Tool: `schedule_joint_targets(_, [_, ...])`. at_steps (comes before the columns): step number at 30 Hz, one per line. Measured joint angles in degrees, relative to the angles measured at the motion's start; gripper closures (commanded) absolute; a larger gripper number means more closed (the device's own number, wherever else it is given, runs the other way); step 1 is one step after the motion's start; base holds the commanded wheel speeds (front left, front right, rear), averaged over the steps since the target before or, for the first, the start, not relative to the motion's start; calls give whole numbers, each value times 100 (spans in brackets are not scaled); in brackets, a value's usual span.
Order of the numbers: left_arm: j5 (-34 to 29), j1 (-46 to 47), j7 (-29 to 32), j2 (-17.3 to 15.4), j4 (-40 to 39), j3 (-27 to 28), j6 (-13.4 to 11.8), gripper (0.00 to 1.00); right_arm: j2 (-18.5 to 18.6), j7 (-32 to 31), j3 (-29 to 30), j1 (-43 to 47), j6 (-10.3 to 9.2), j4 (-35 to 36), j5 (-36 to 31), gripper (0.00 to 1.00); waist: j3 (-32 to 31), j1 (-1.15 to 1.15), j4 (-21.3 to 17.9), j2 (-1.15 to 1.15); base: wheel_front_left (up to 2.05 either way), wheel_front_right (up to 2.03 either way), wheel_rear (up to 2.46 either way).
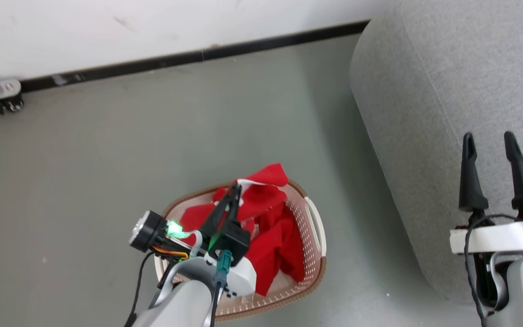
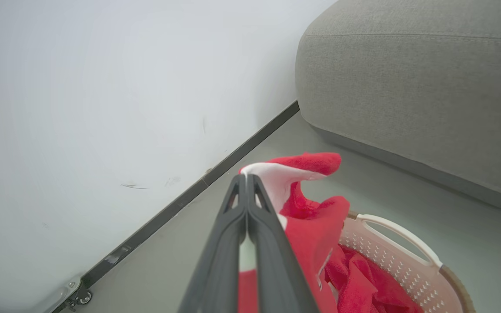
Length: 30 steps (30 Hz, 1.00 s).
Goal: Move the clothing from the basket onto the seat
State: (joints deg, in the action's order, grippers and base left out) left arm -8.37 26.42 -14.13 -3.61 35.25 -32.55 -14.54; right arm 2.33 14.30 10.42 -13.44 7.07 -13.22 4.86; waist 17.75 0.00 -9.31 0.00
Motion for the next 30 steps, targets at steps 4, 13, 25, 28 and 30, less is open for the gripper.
schedule_joint_targets(4, [16,-86,0,13,-33,-123,145,100,-1,0,1,163,0,-10,-86,0,-211,0,31,0,0,0,0])
schedule_joint_targets(13, [118,-317,0,27,-69,-259,297,100,-3,0,2,510,0,-33,-140,0,-612,0,27,0,0,0,0])
schedule_joint_targets(25, [356,-402,-1,56,-312,-299,302,0,-8,0,-26,794,0,-37,-179,0,-975,0,-66,0,0,0,0])
schedule_joint_targets(28, [399,-411,-2,65,-452,-294,293,0,-8,0,-23,844,0,-33,-179,0,-1028,0,-82,0,0,0,0])
schedule_joint_targets(30, [464,-416,-2,68,-547,-240,267,0,-9,0,-8,883,0,-33,-179,0,-1059,0,-85,0,0,0,0])
